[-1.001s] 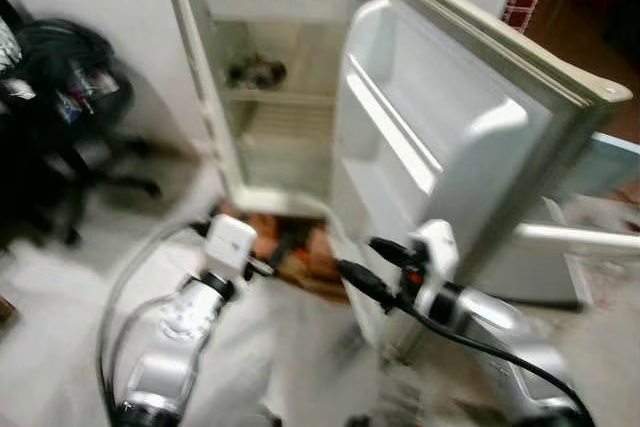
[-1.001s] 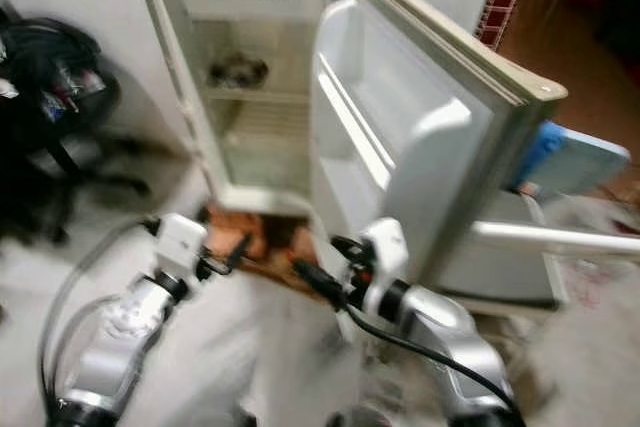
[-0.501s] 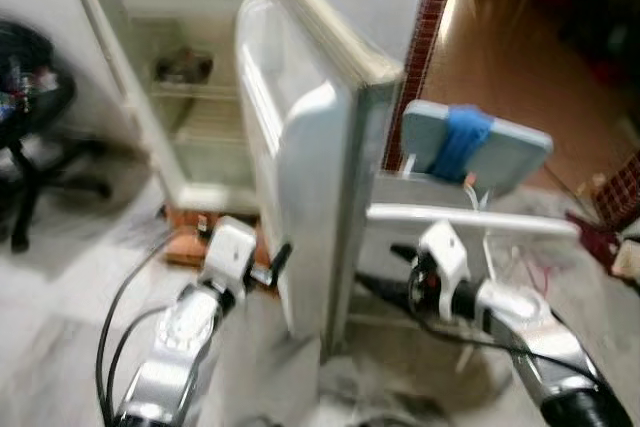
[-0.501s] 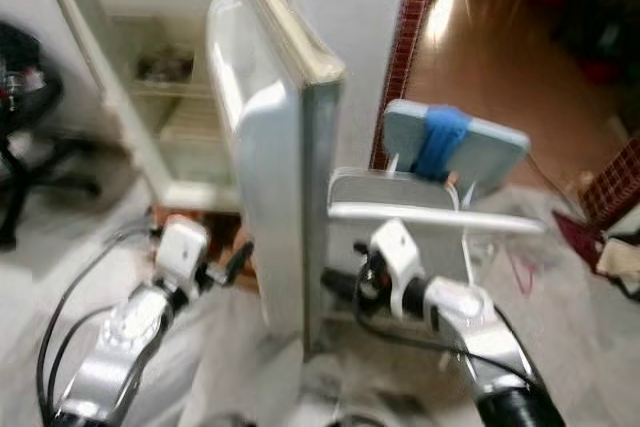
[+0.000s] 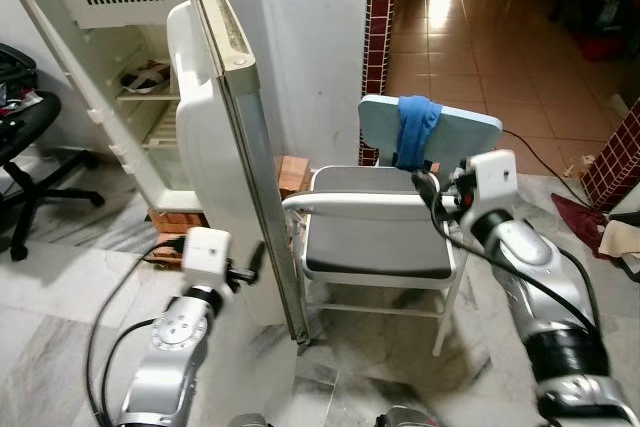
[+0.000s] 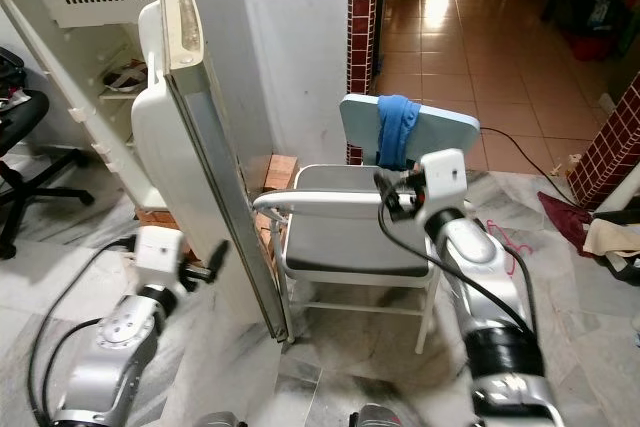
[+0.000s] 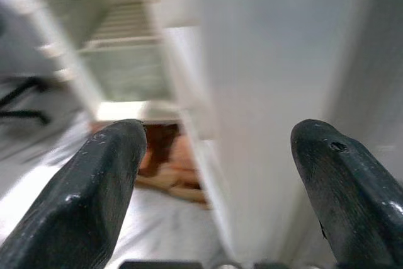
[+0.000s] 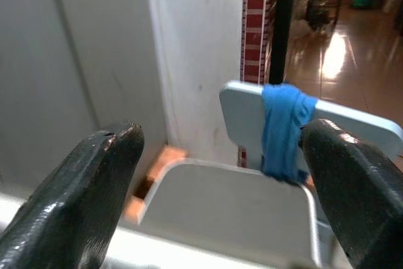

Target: Restocking fridge

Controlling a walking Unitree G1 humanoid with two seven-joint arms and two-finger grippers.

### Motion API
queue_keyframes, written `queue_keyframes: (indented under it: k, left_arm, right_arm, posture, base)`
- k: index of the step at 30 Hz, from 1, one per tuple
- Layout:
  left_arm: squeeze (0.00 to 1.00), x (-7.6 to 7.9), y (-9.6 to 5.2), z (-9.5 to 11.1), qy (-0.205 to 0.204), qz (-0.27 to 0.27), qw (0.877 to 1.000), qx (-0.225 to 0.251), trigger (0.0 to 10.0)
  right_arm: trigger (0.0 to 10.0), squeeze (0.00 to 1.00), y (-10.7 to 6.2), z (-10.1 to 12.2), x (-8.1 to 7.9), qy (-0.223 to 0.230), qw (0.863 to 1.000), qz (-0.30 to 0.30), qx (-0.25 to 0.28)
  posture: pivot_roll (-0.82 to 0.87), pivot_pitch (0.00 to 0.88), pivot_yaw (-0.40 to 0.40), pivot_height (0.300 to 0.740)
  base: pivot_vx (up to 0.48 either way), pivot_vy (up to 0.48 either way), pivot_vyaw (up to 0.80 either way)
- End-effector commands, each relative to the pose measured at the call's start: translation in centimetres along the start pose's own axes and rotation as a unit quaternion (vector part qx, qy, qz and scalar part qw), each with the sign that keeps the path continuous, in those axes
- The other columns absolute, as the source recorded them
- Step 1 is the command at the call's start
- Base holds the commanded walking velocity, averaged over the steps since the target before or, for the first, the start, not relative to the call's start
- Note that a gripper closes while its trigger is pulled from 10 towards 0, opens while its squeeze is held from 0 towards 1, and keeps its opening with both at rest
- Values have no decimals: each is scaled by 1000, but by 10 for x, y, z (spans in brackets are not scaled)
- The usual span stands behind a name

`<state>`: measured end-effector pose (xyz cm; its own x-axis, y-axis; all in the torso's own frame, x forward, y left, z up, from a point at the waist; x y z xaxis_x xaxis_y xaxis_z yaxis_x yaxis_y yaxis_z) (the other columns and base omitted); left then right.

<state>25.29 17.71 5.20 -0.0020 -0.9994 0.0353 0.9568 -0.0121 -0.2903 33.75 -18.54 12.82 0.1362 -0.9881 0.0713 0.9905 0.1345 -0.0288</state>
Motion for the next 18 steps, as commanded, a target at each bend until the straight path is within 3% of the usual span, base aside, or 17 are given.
queue_keyframes:
  k: [1, 4, 6, 7, 13, 14, 15, 16, 17, 18]
  left_arm:
    - [0, -1, -2, -2, 5, -1, 1000, -14, 10000]
    - [0, 4, -4, -9, 18, -20, 998, -54, 10000]
    - [0, 10, -6, -18, 17, -52, 994, -94, 10000]
    - [0, 11, -7, -21, 16, -58, 993, -104, 10000]
    - [0, 6, -7, -22, 4, -36, 994, -107, 10000]
    - [0, 5, -6, -20, 4, -33, 994, -106, 10000]
    - [0, 5, -6, -20, 4, -33, 994, -106, 10000]
    - [0, 5, -5, -19, 4, -29, 994, -104, 10000]
    - [0, 5, -5, -19, 4, -29, 994, -104, 10000]
    - [0, 4, -5, -18, 4, -27, 994, -105, 10000]
  right_arm:
    - [10000, 0, 9, 10, -5, 17, 999, -20, 19]
    - [10000, 0, 22, 19, -20, 54, 997, -36, 32]
    - [10000, 0, 34, 30, -39, 77, 996, -23, 42]
    - [10000, 0, 44, 41, -56, 106, 993, -17, 50]
    - [10000, 0, 58, 78, -119, 171, 980, 70, 71]
    - [10000, 0, 53, 97, -149, 203, 963, 149, 93]
    - [10000, 0, 53, 97, -149, 203, 963, 149, 93]
    - [10000, 0, 39, 115, -178, 262, 924, 259, 106]
    - [10000, 0, 39, 115, -178, 262, 924, 259, 106]
    - [10000, 0, 26, 123, -192, 273, 898, 327, 114]
  posture:
    - [28, 0, 71, 740]
    - [33, 0, 72, 740]
    - [42, 0, 67, 740]
    - [47, 0, 65, 740]
    - [80, 0, 45, 740]
    - [90, 0, 38, 740]
    - [90, 0, 38, 740]
    - [95, 0, 34, 740]
    - [95, 0, 34, 740]
    - [96, 0, 31, 740]
  base:
    - [0, 0, 0]
    - [0, 0, 0]
    - [0, 0, 0]
    - [0, 0, 0]
    - [0, 0, 0]
    - [0, 0, 0]
    - [0, 0, 0]
    - [0, 0, 0]
    - [0, 0, 0]
    - [0, 0, 0]
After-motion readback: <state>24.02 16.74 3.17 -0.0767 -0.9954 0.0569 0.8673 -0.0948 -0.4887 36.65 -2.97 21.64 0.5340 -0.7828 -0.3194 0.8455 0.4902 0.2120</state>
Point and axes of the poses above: a point about 5 cm out from each wrist's last joint towards the gripper, its own y axis pointing out of the wrist towards the gripper, its own z axis along the axis of the wrist's last joint, x = y × z, the point moved 1 cm from there along y, pointing out of the wrist towards the gripper, and after that the axes turned 6 degrees about -y, right-handed, at the moved point
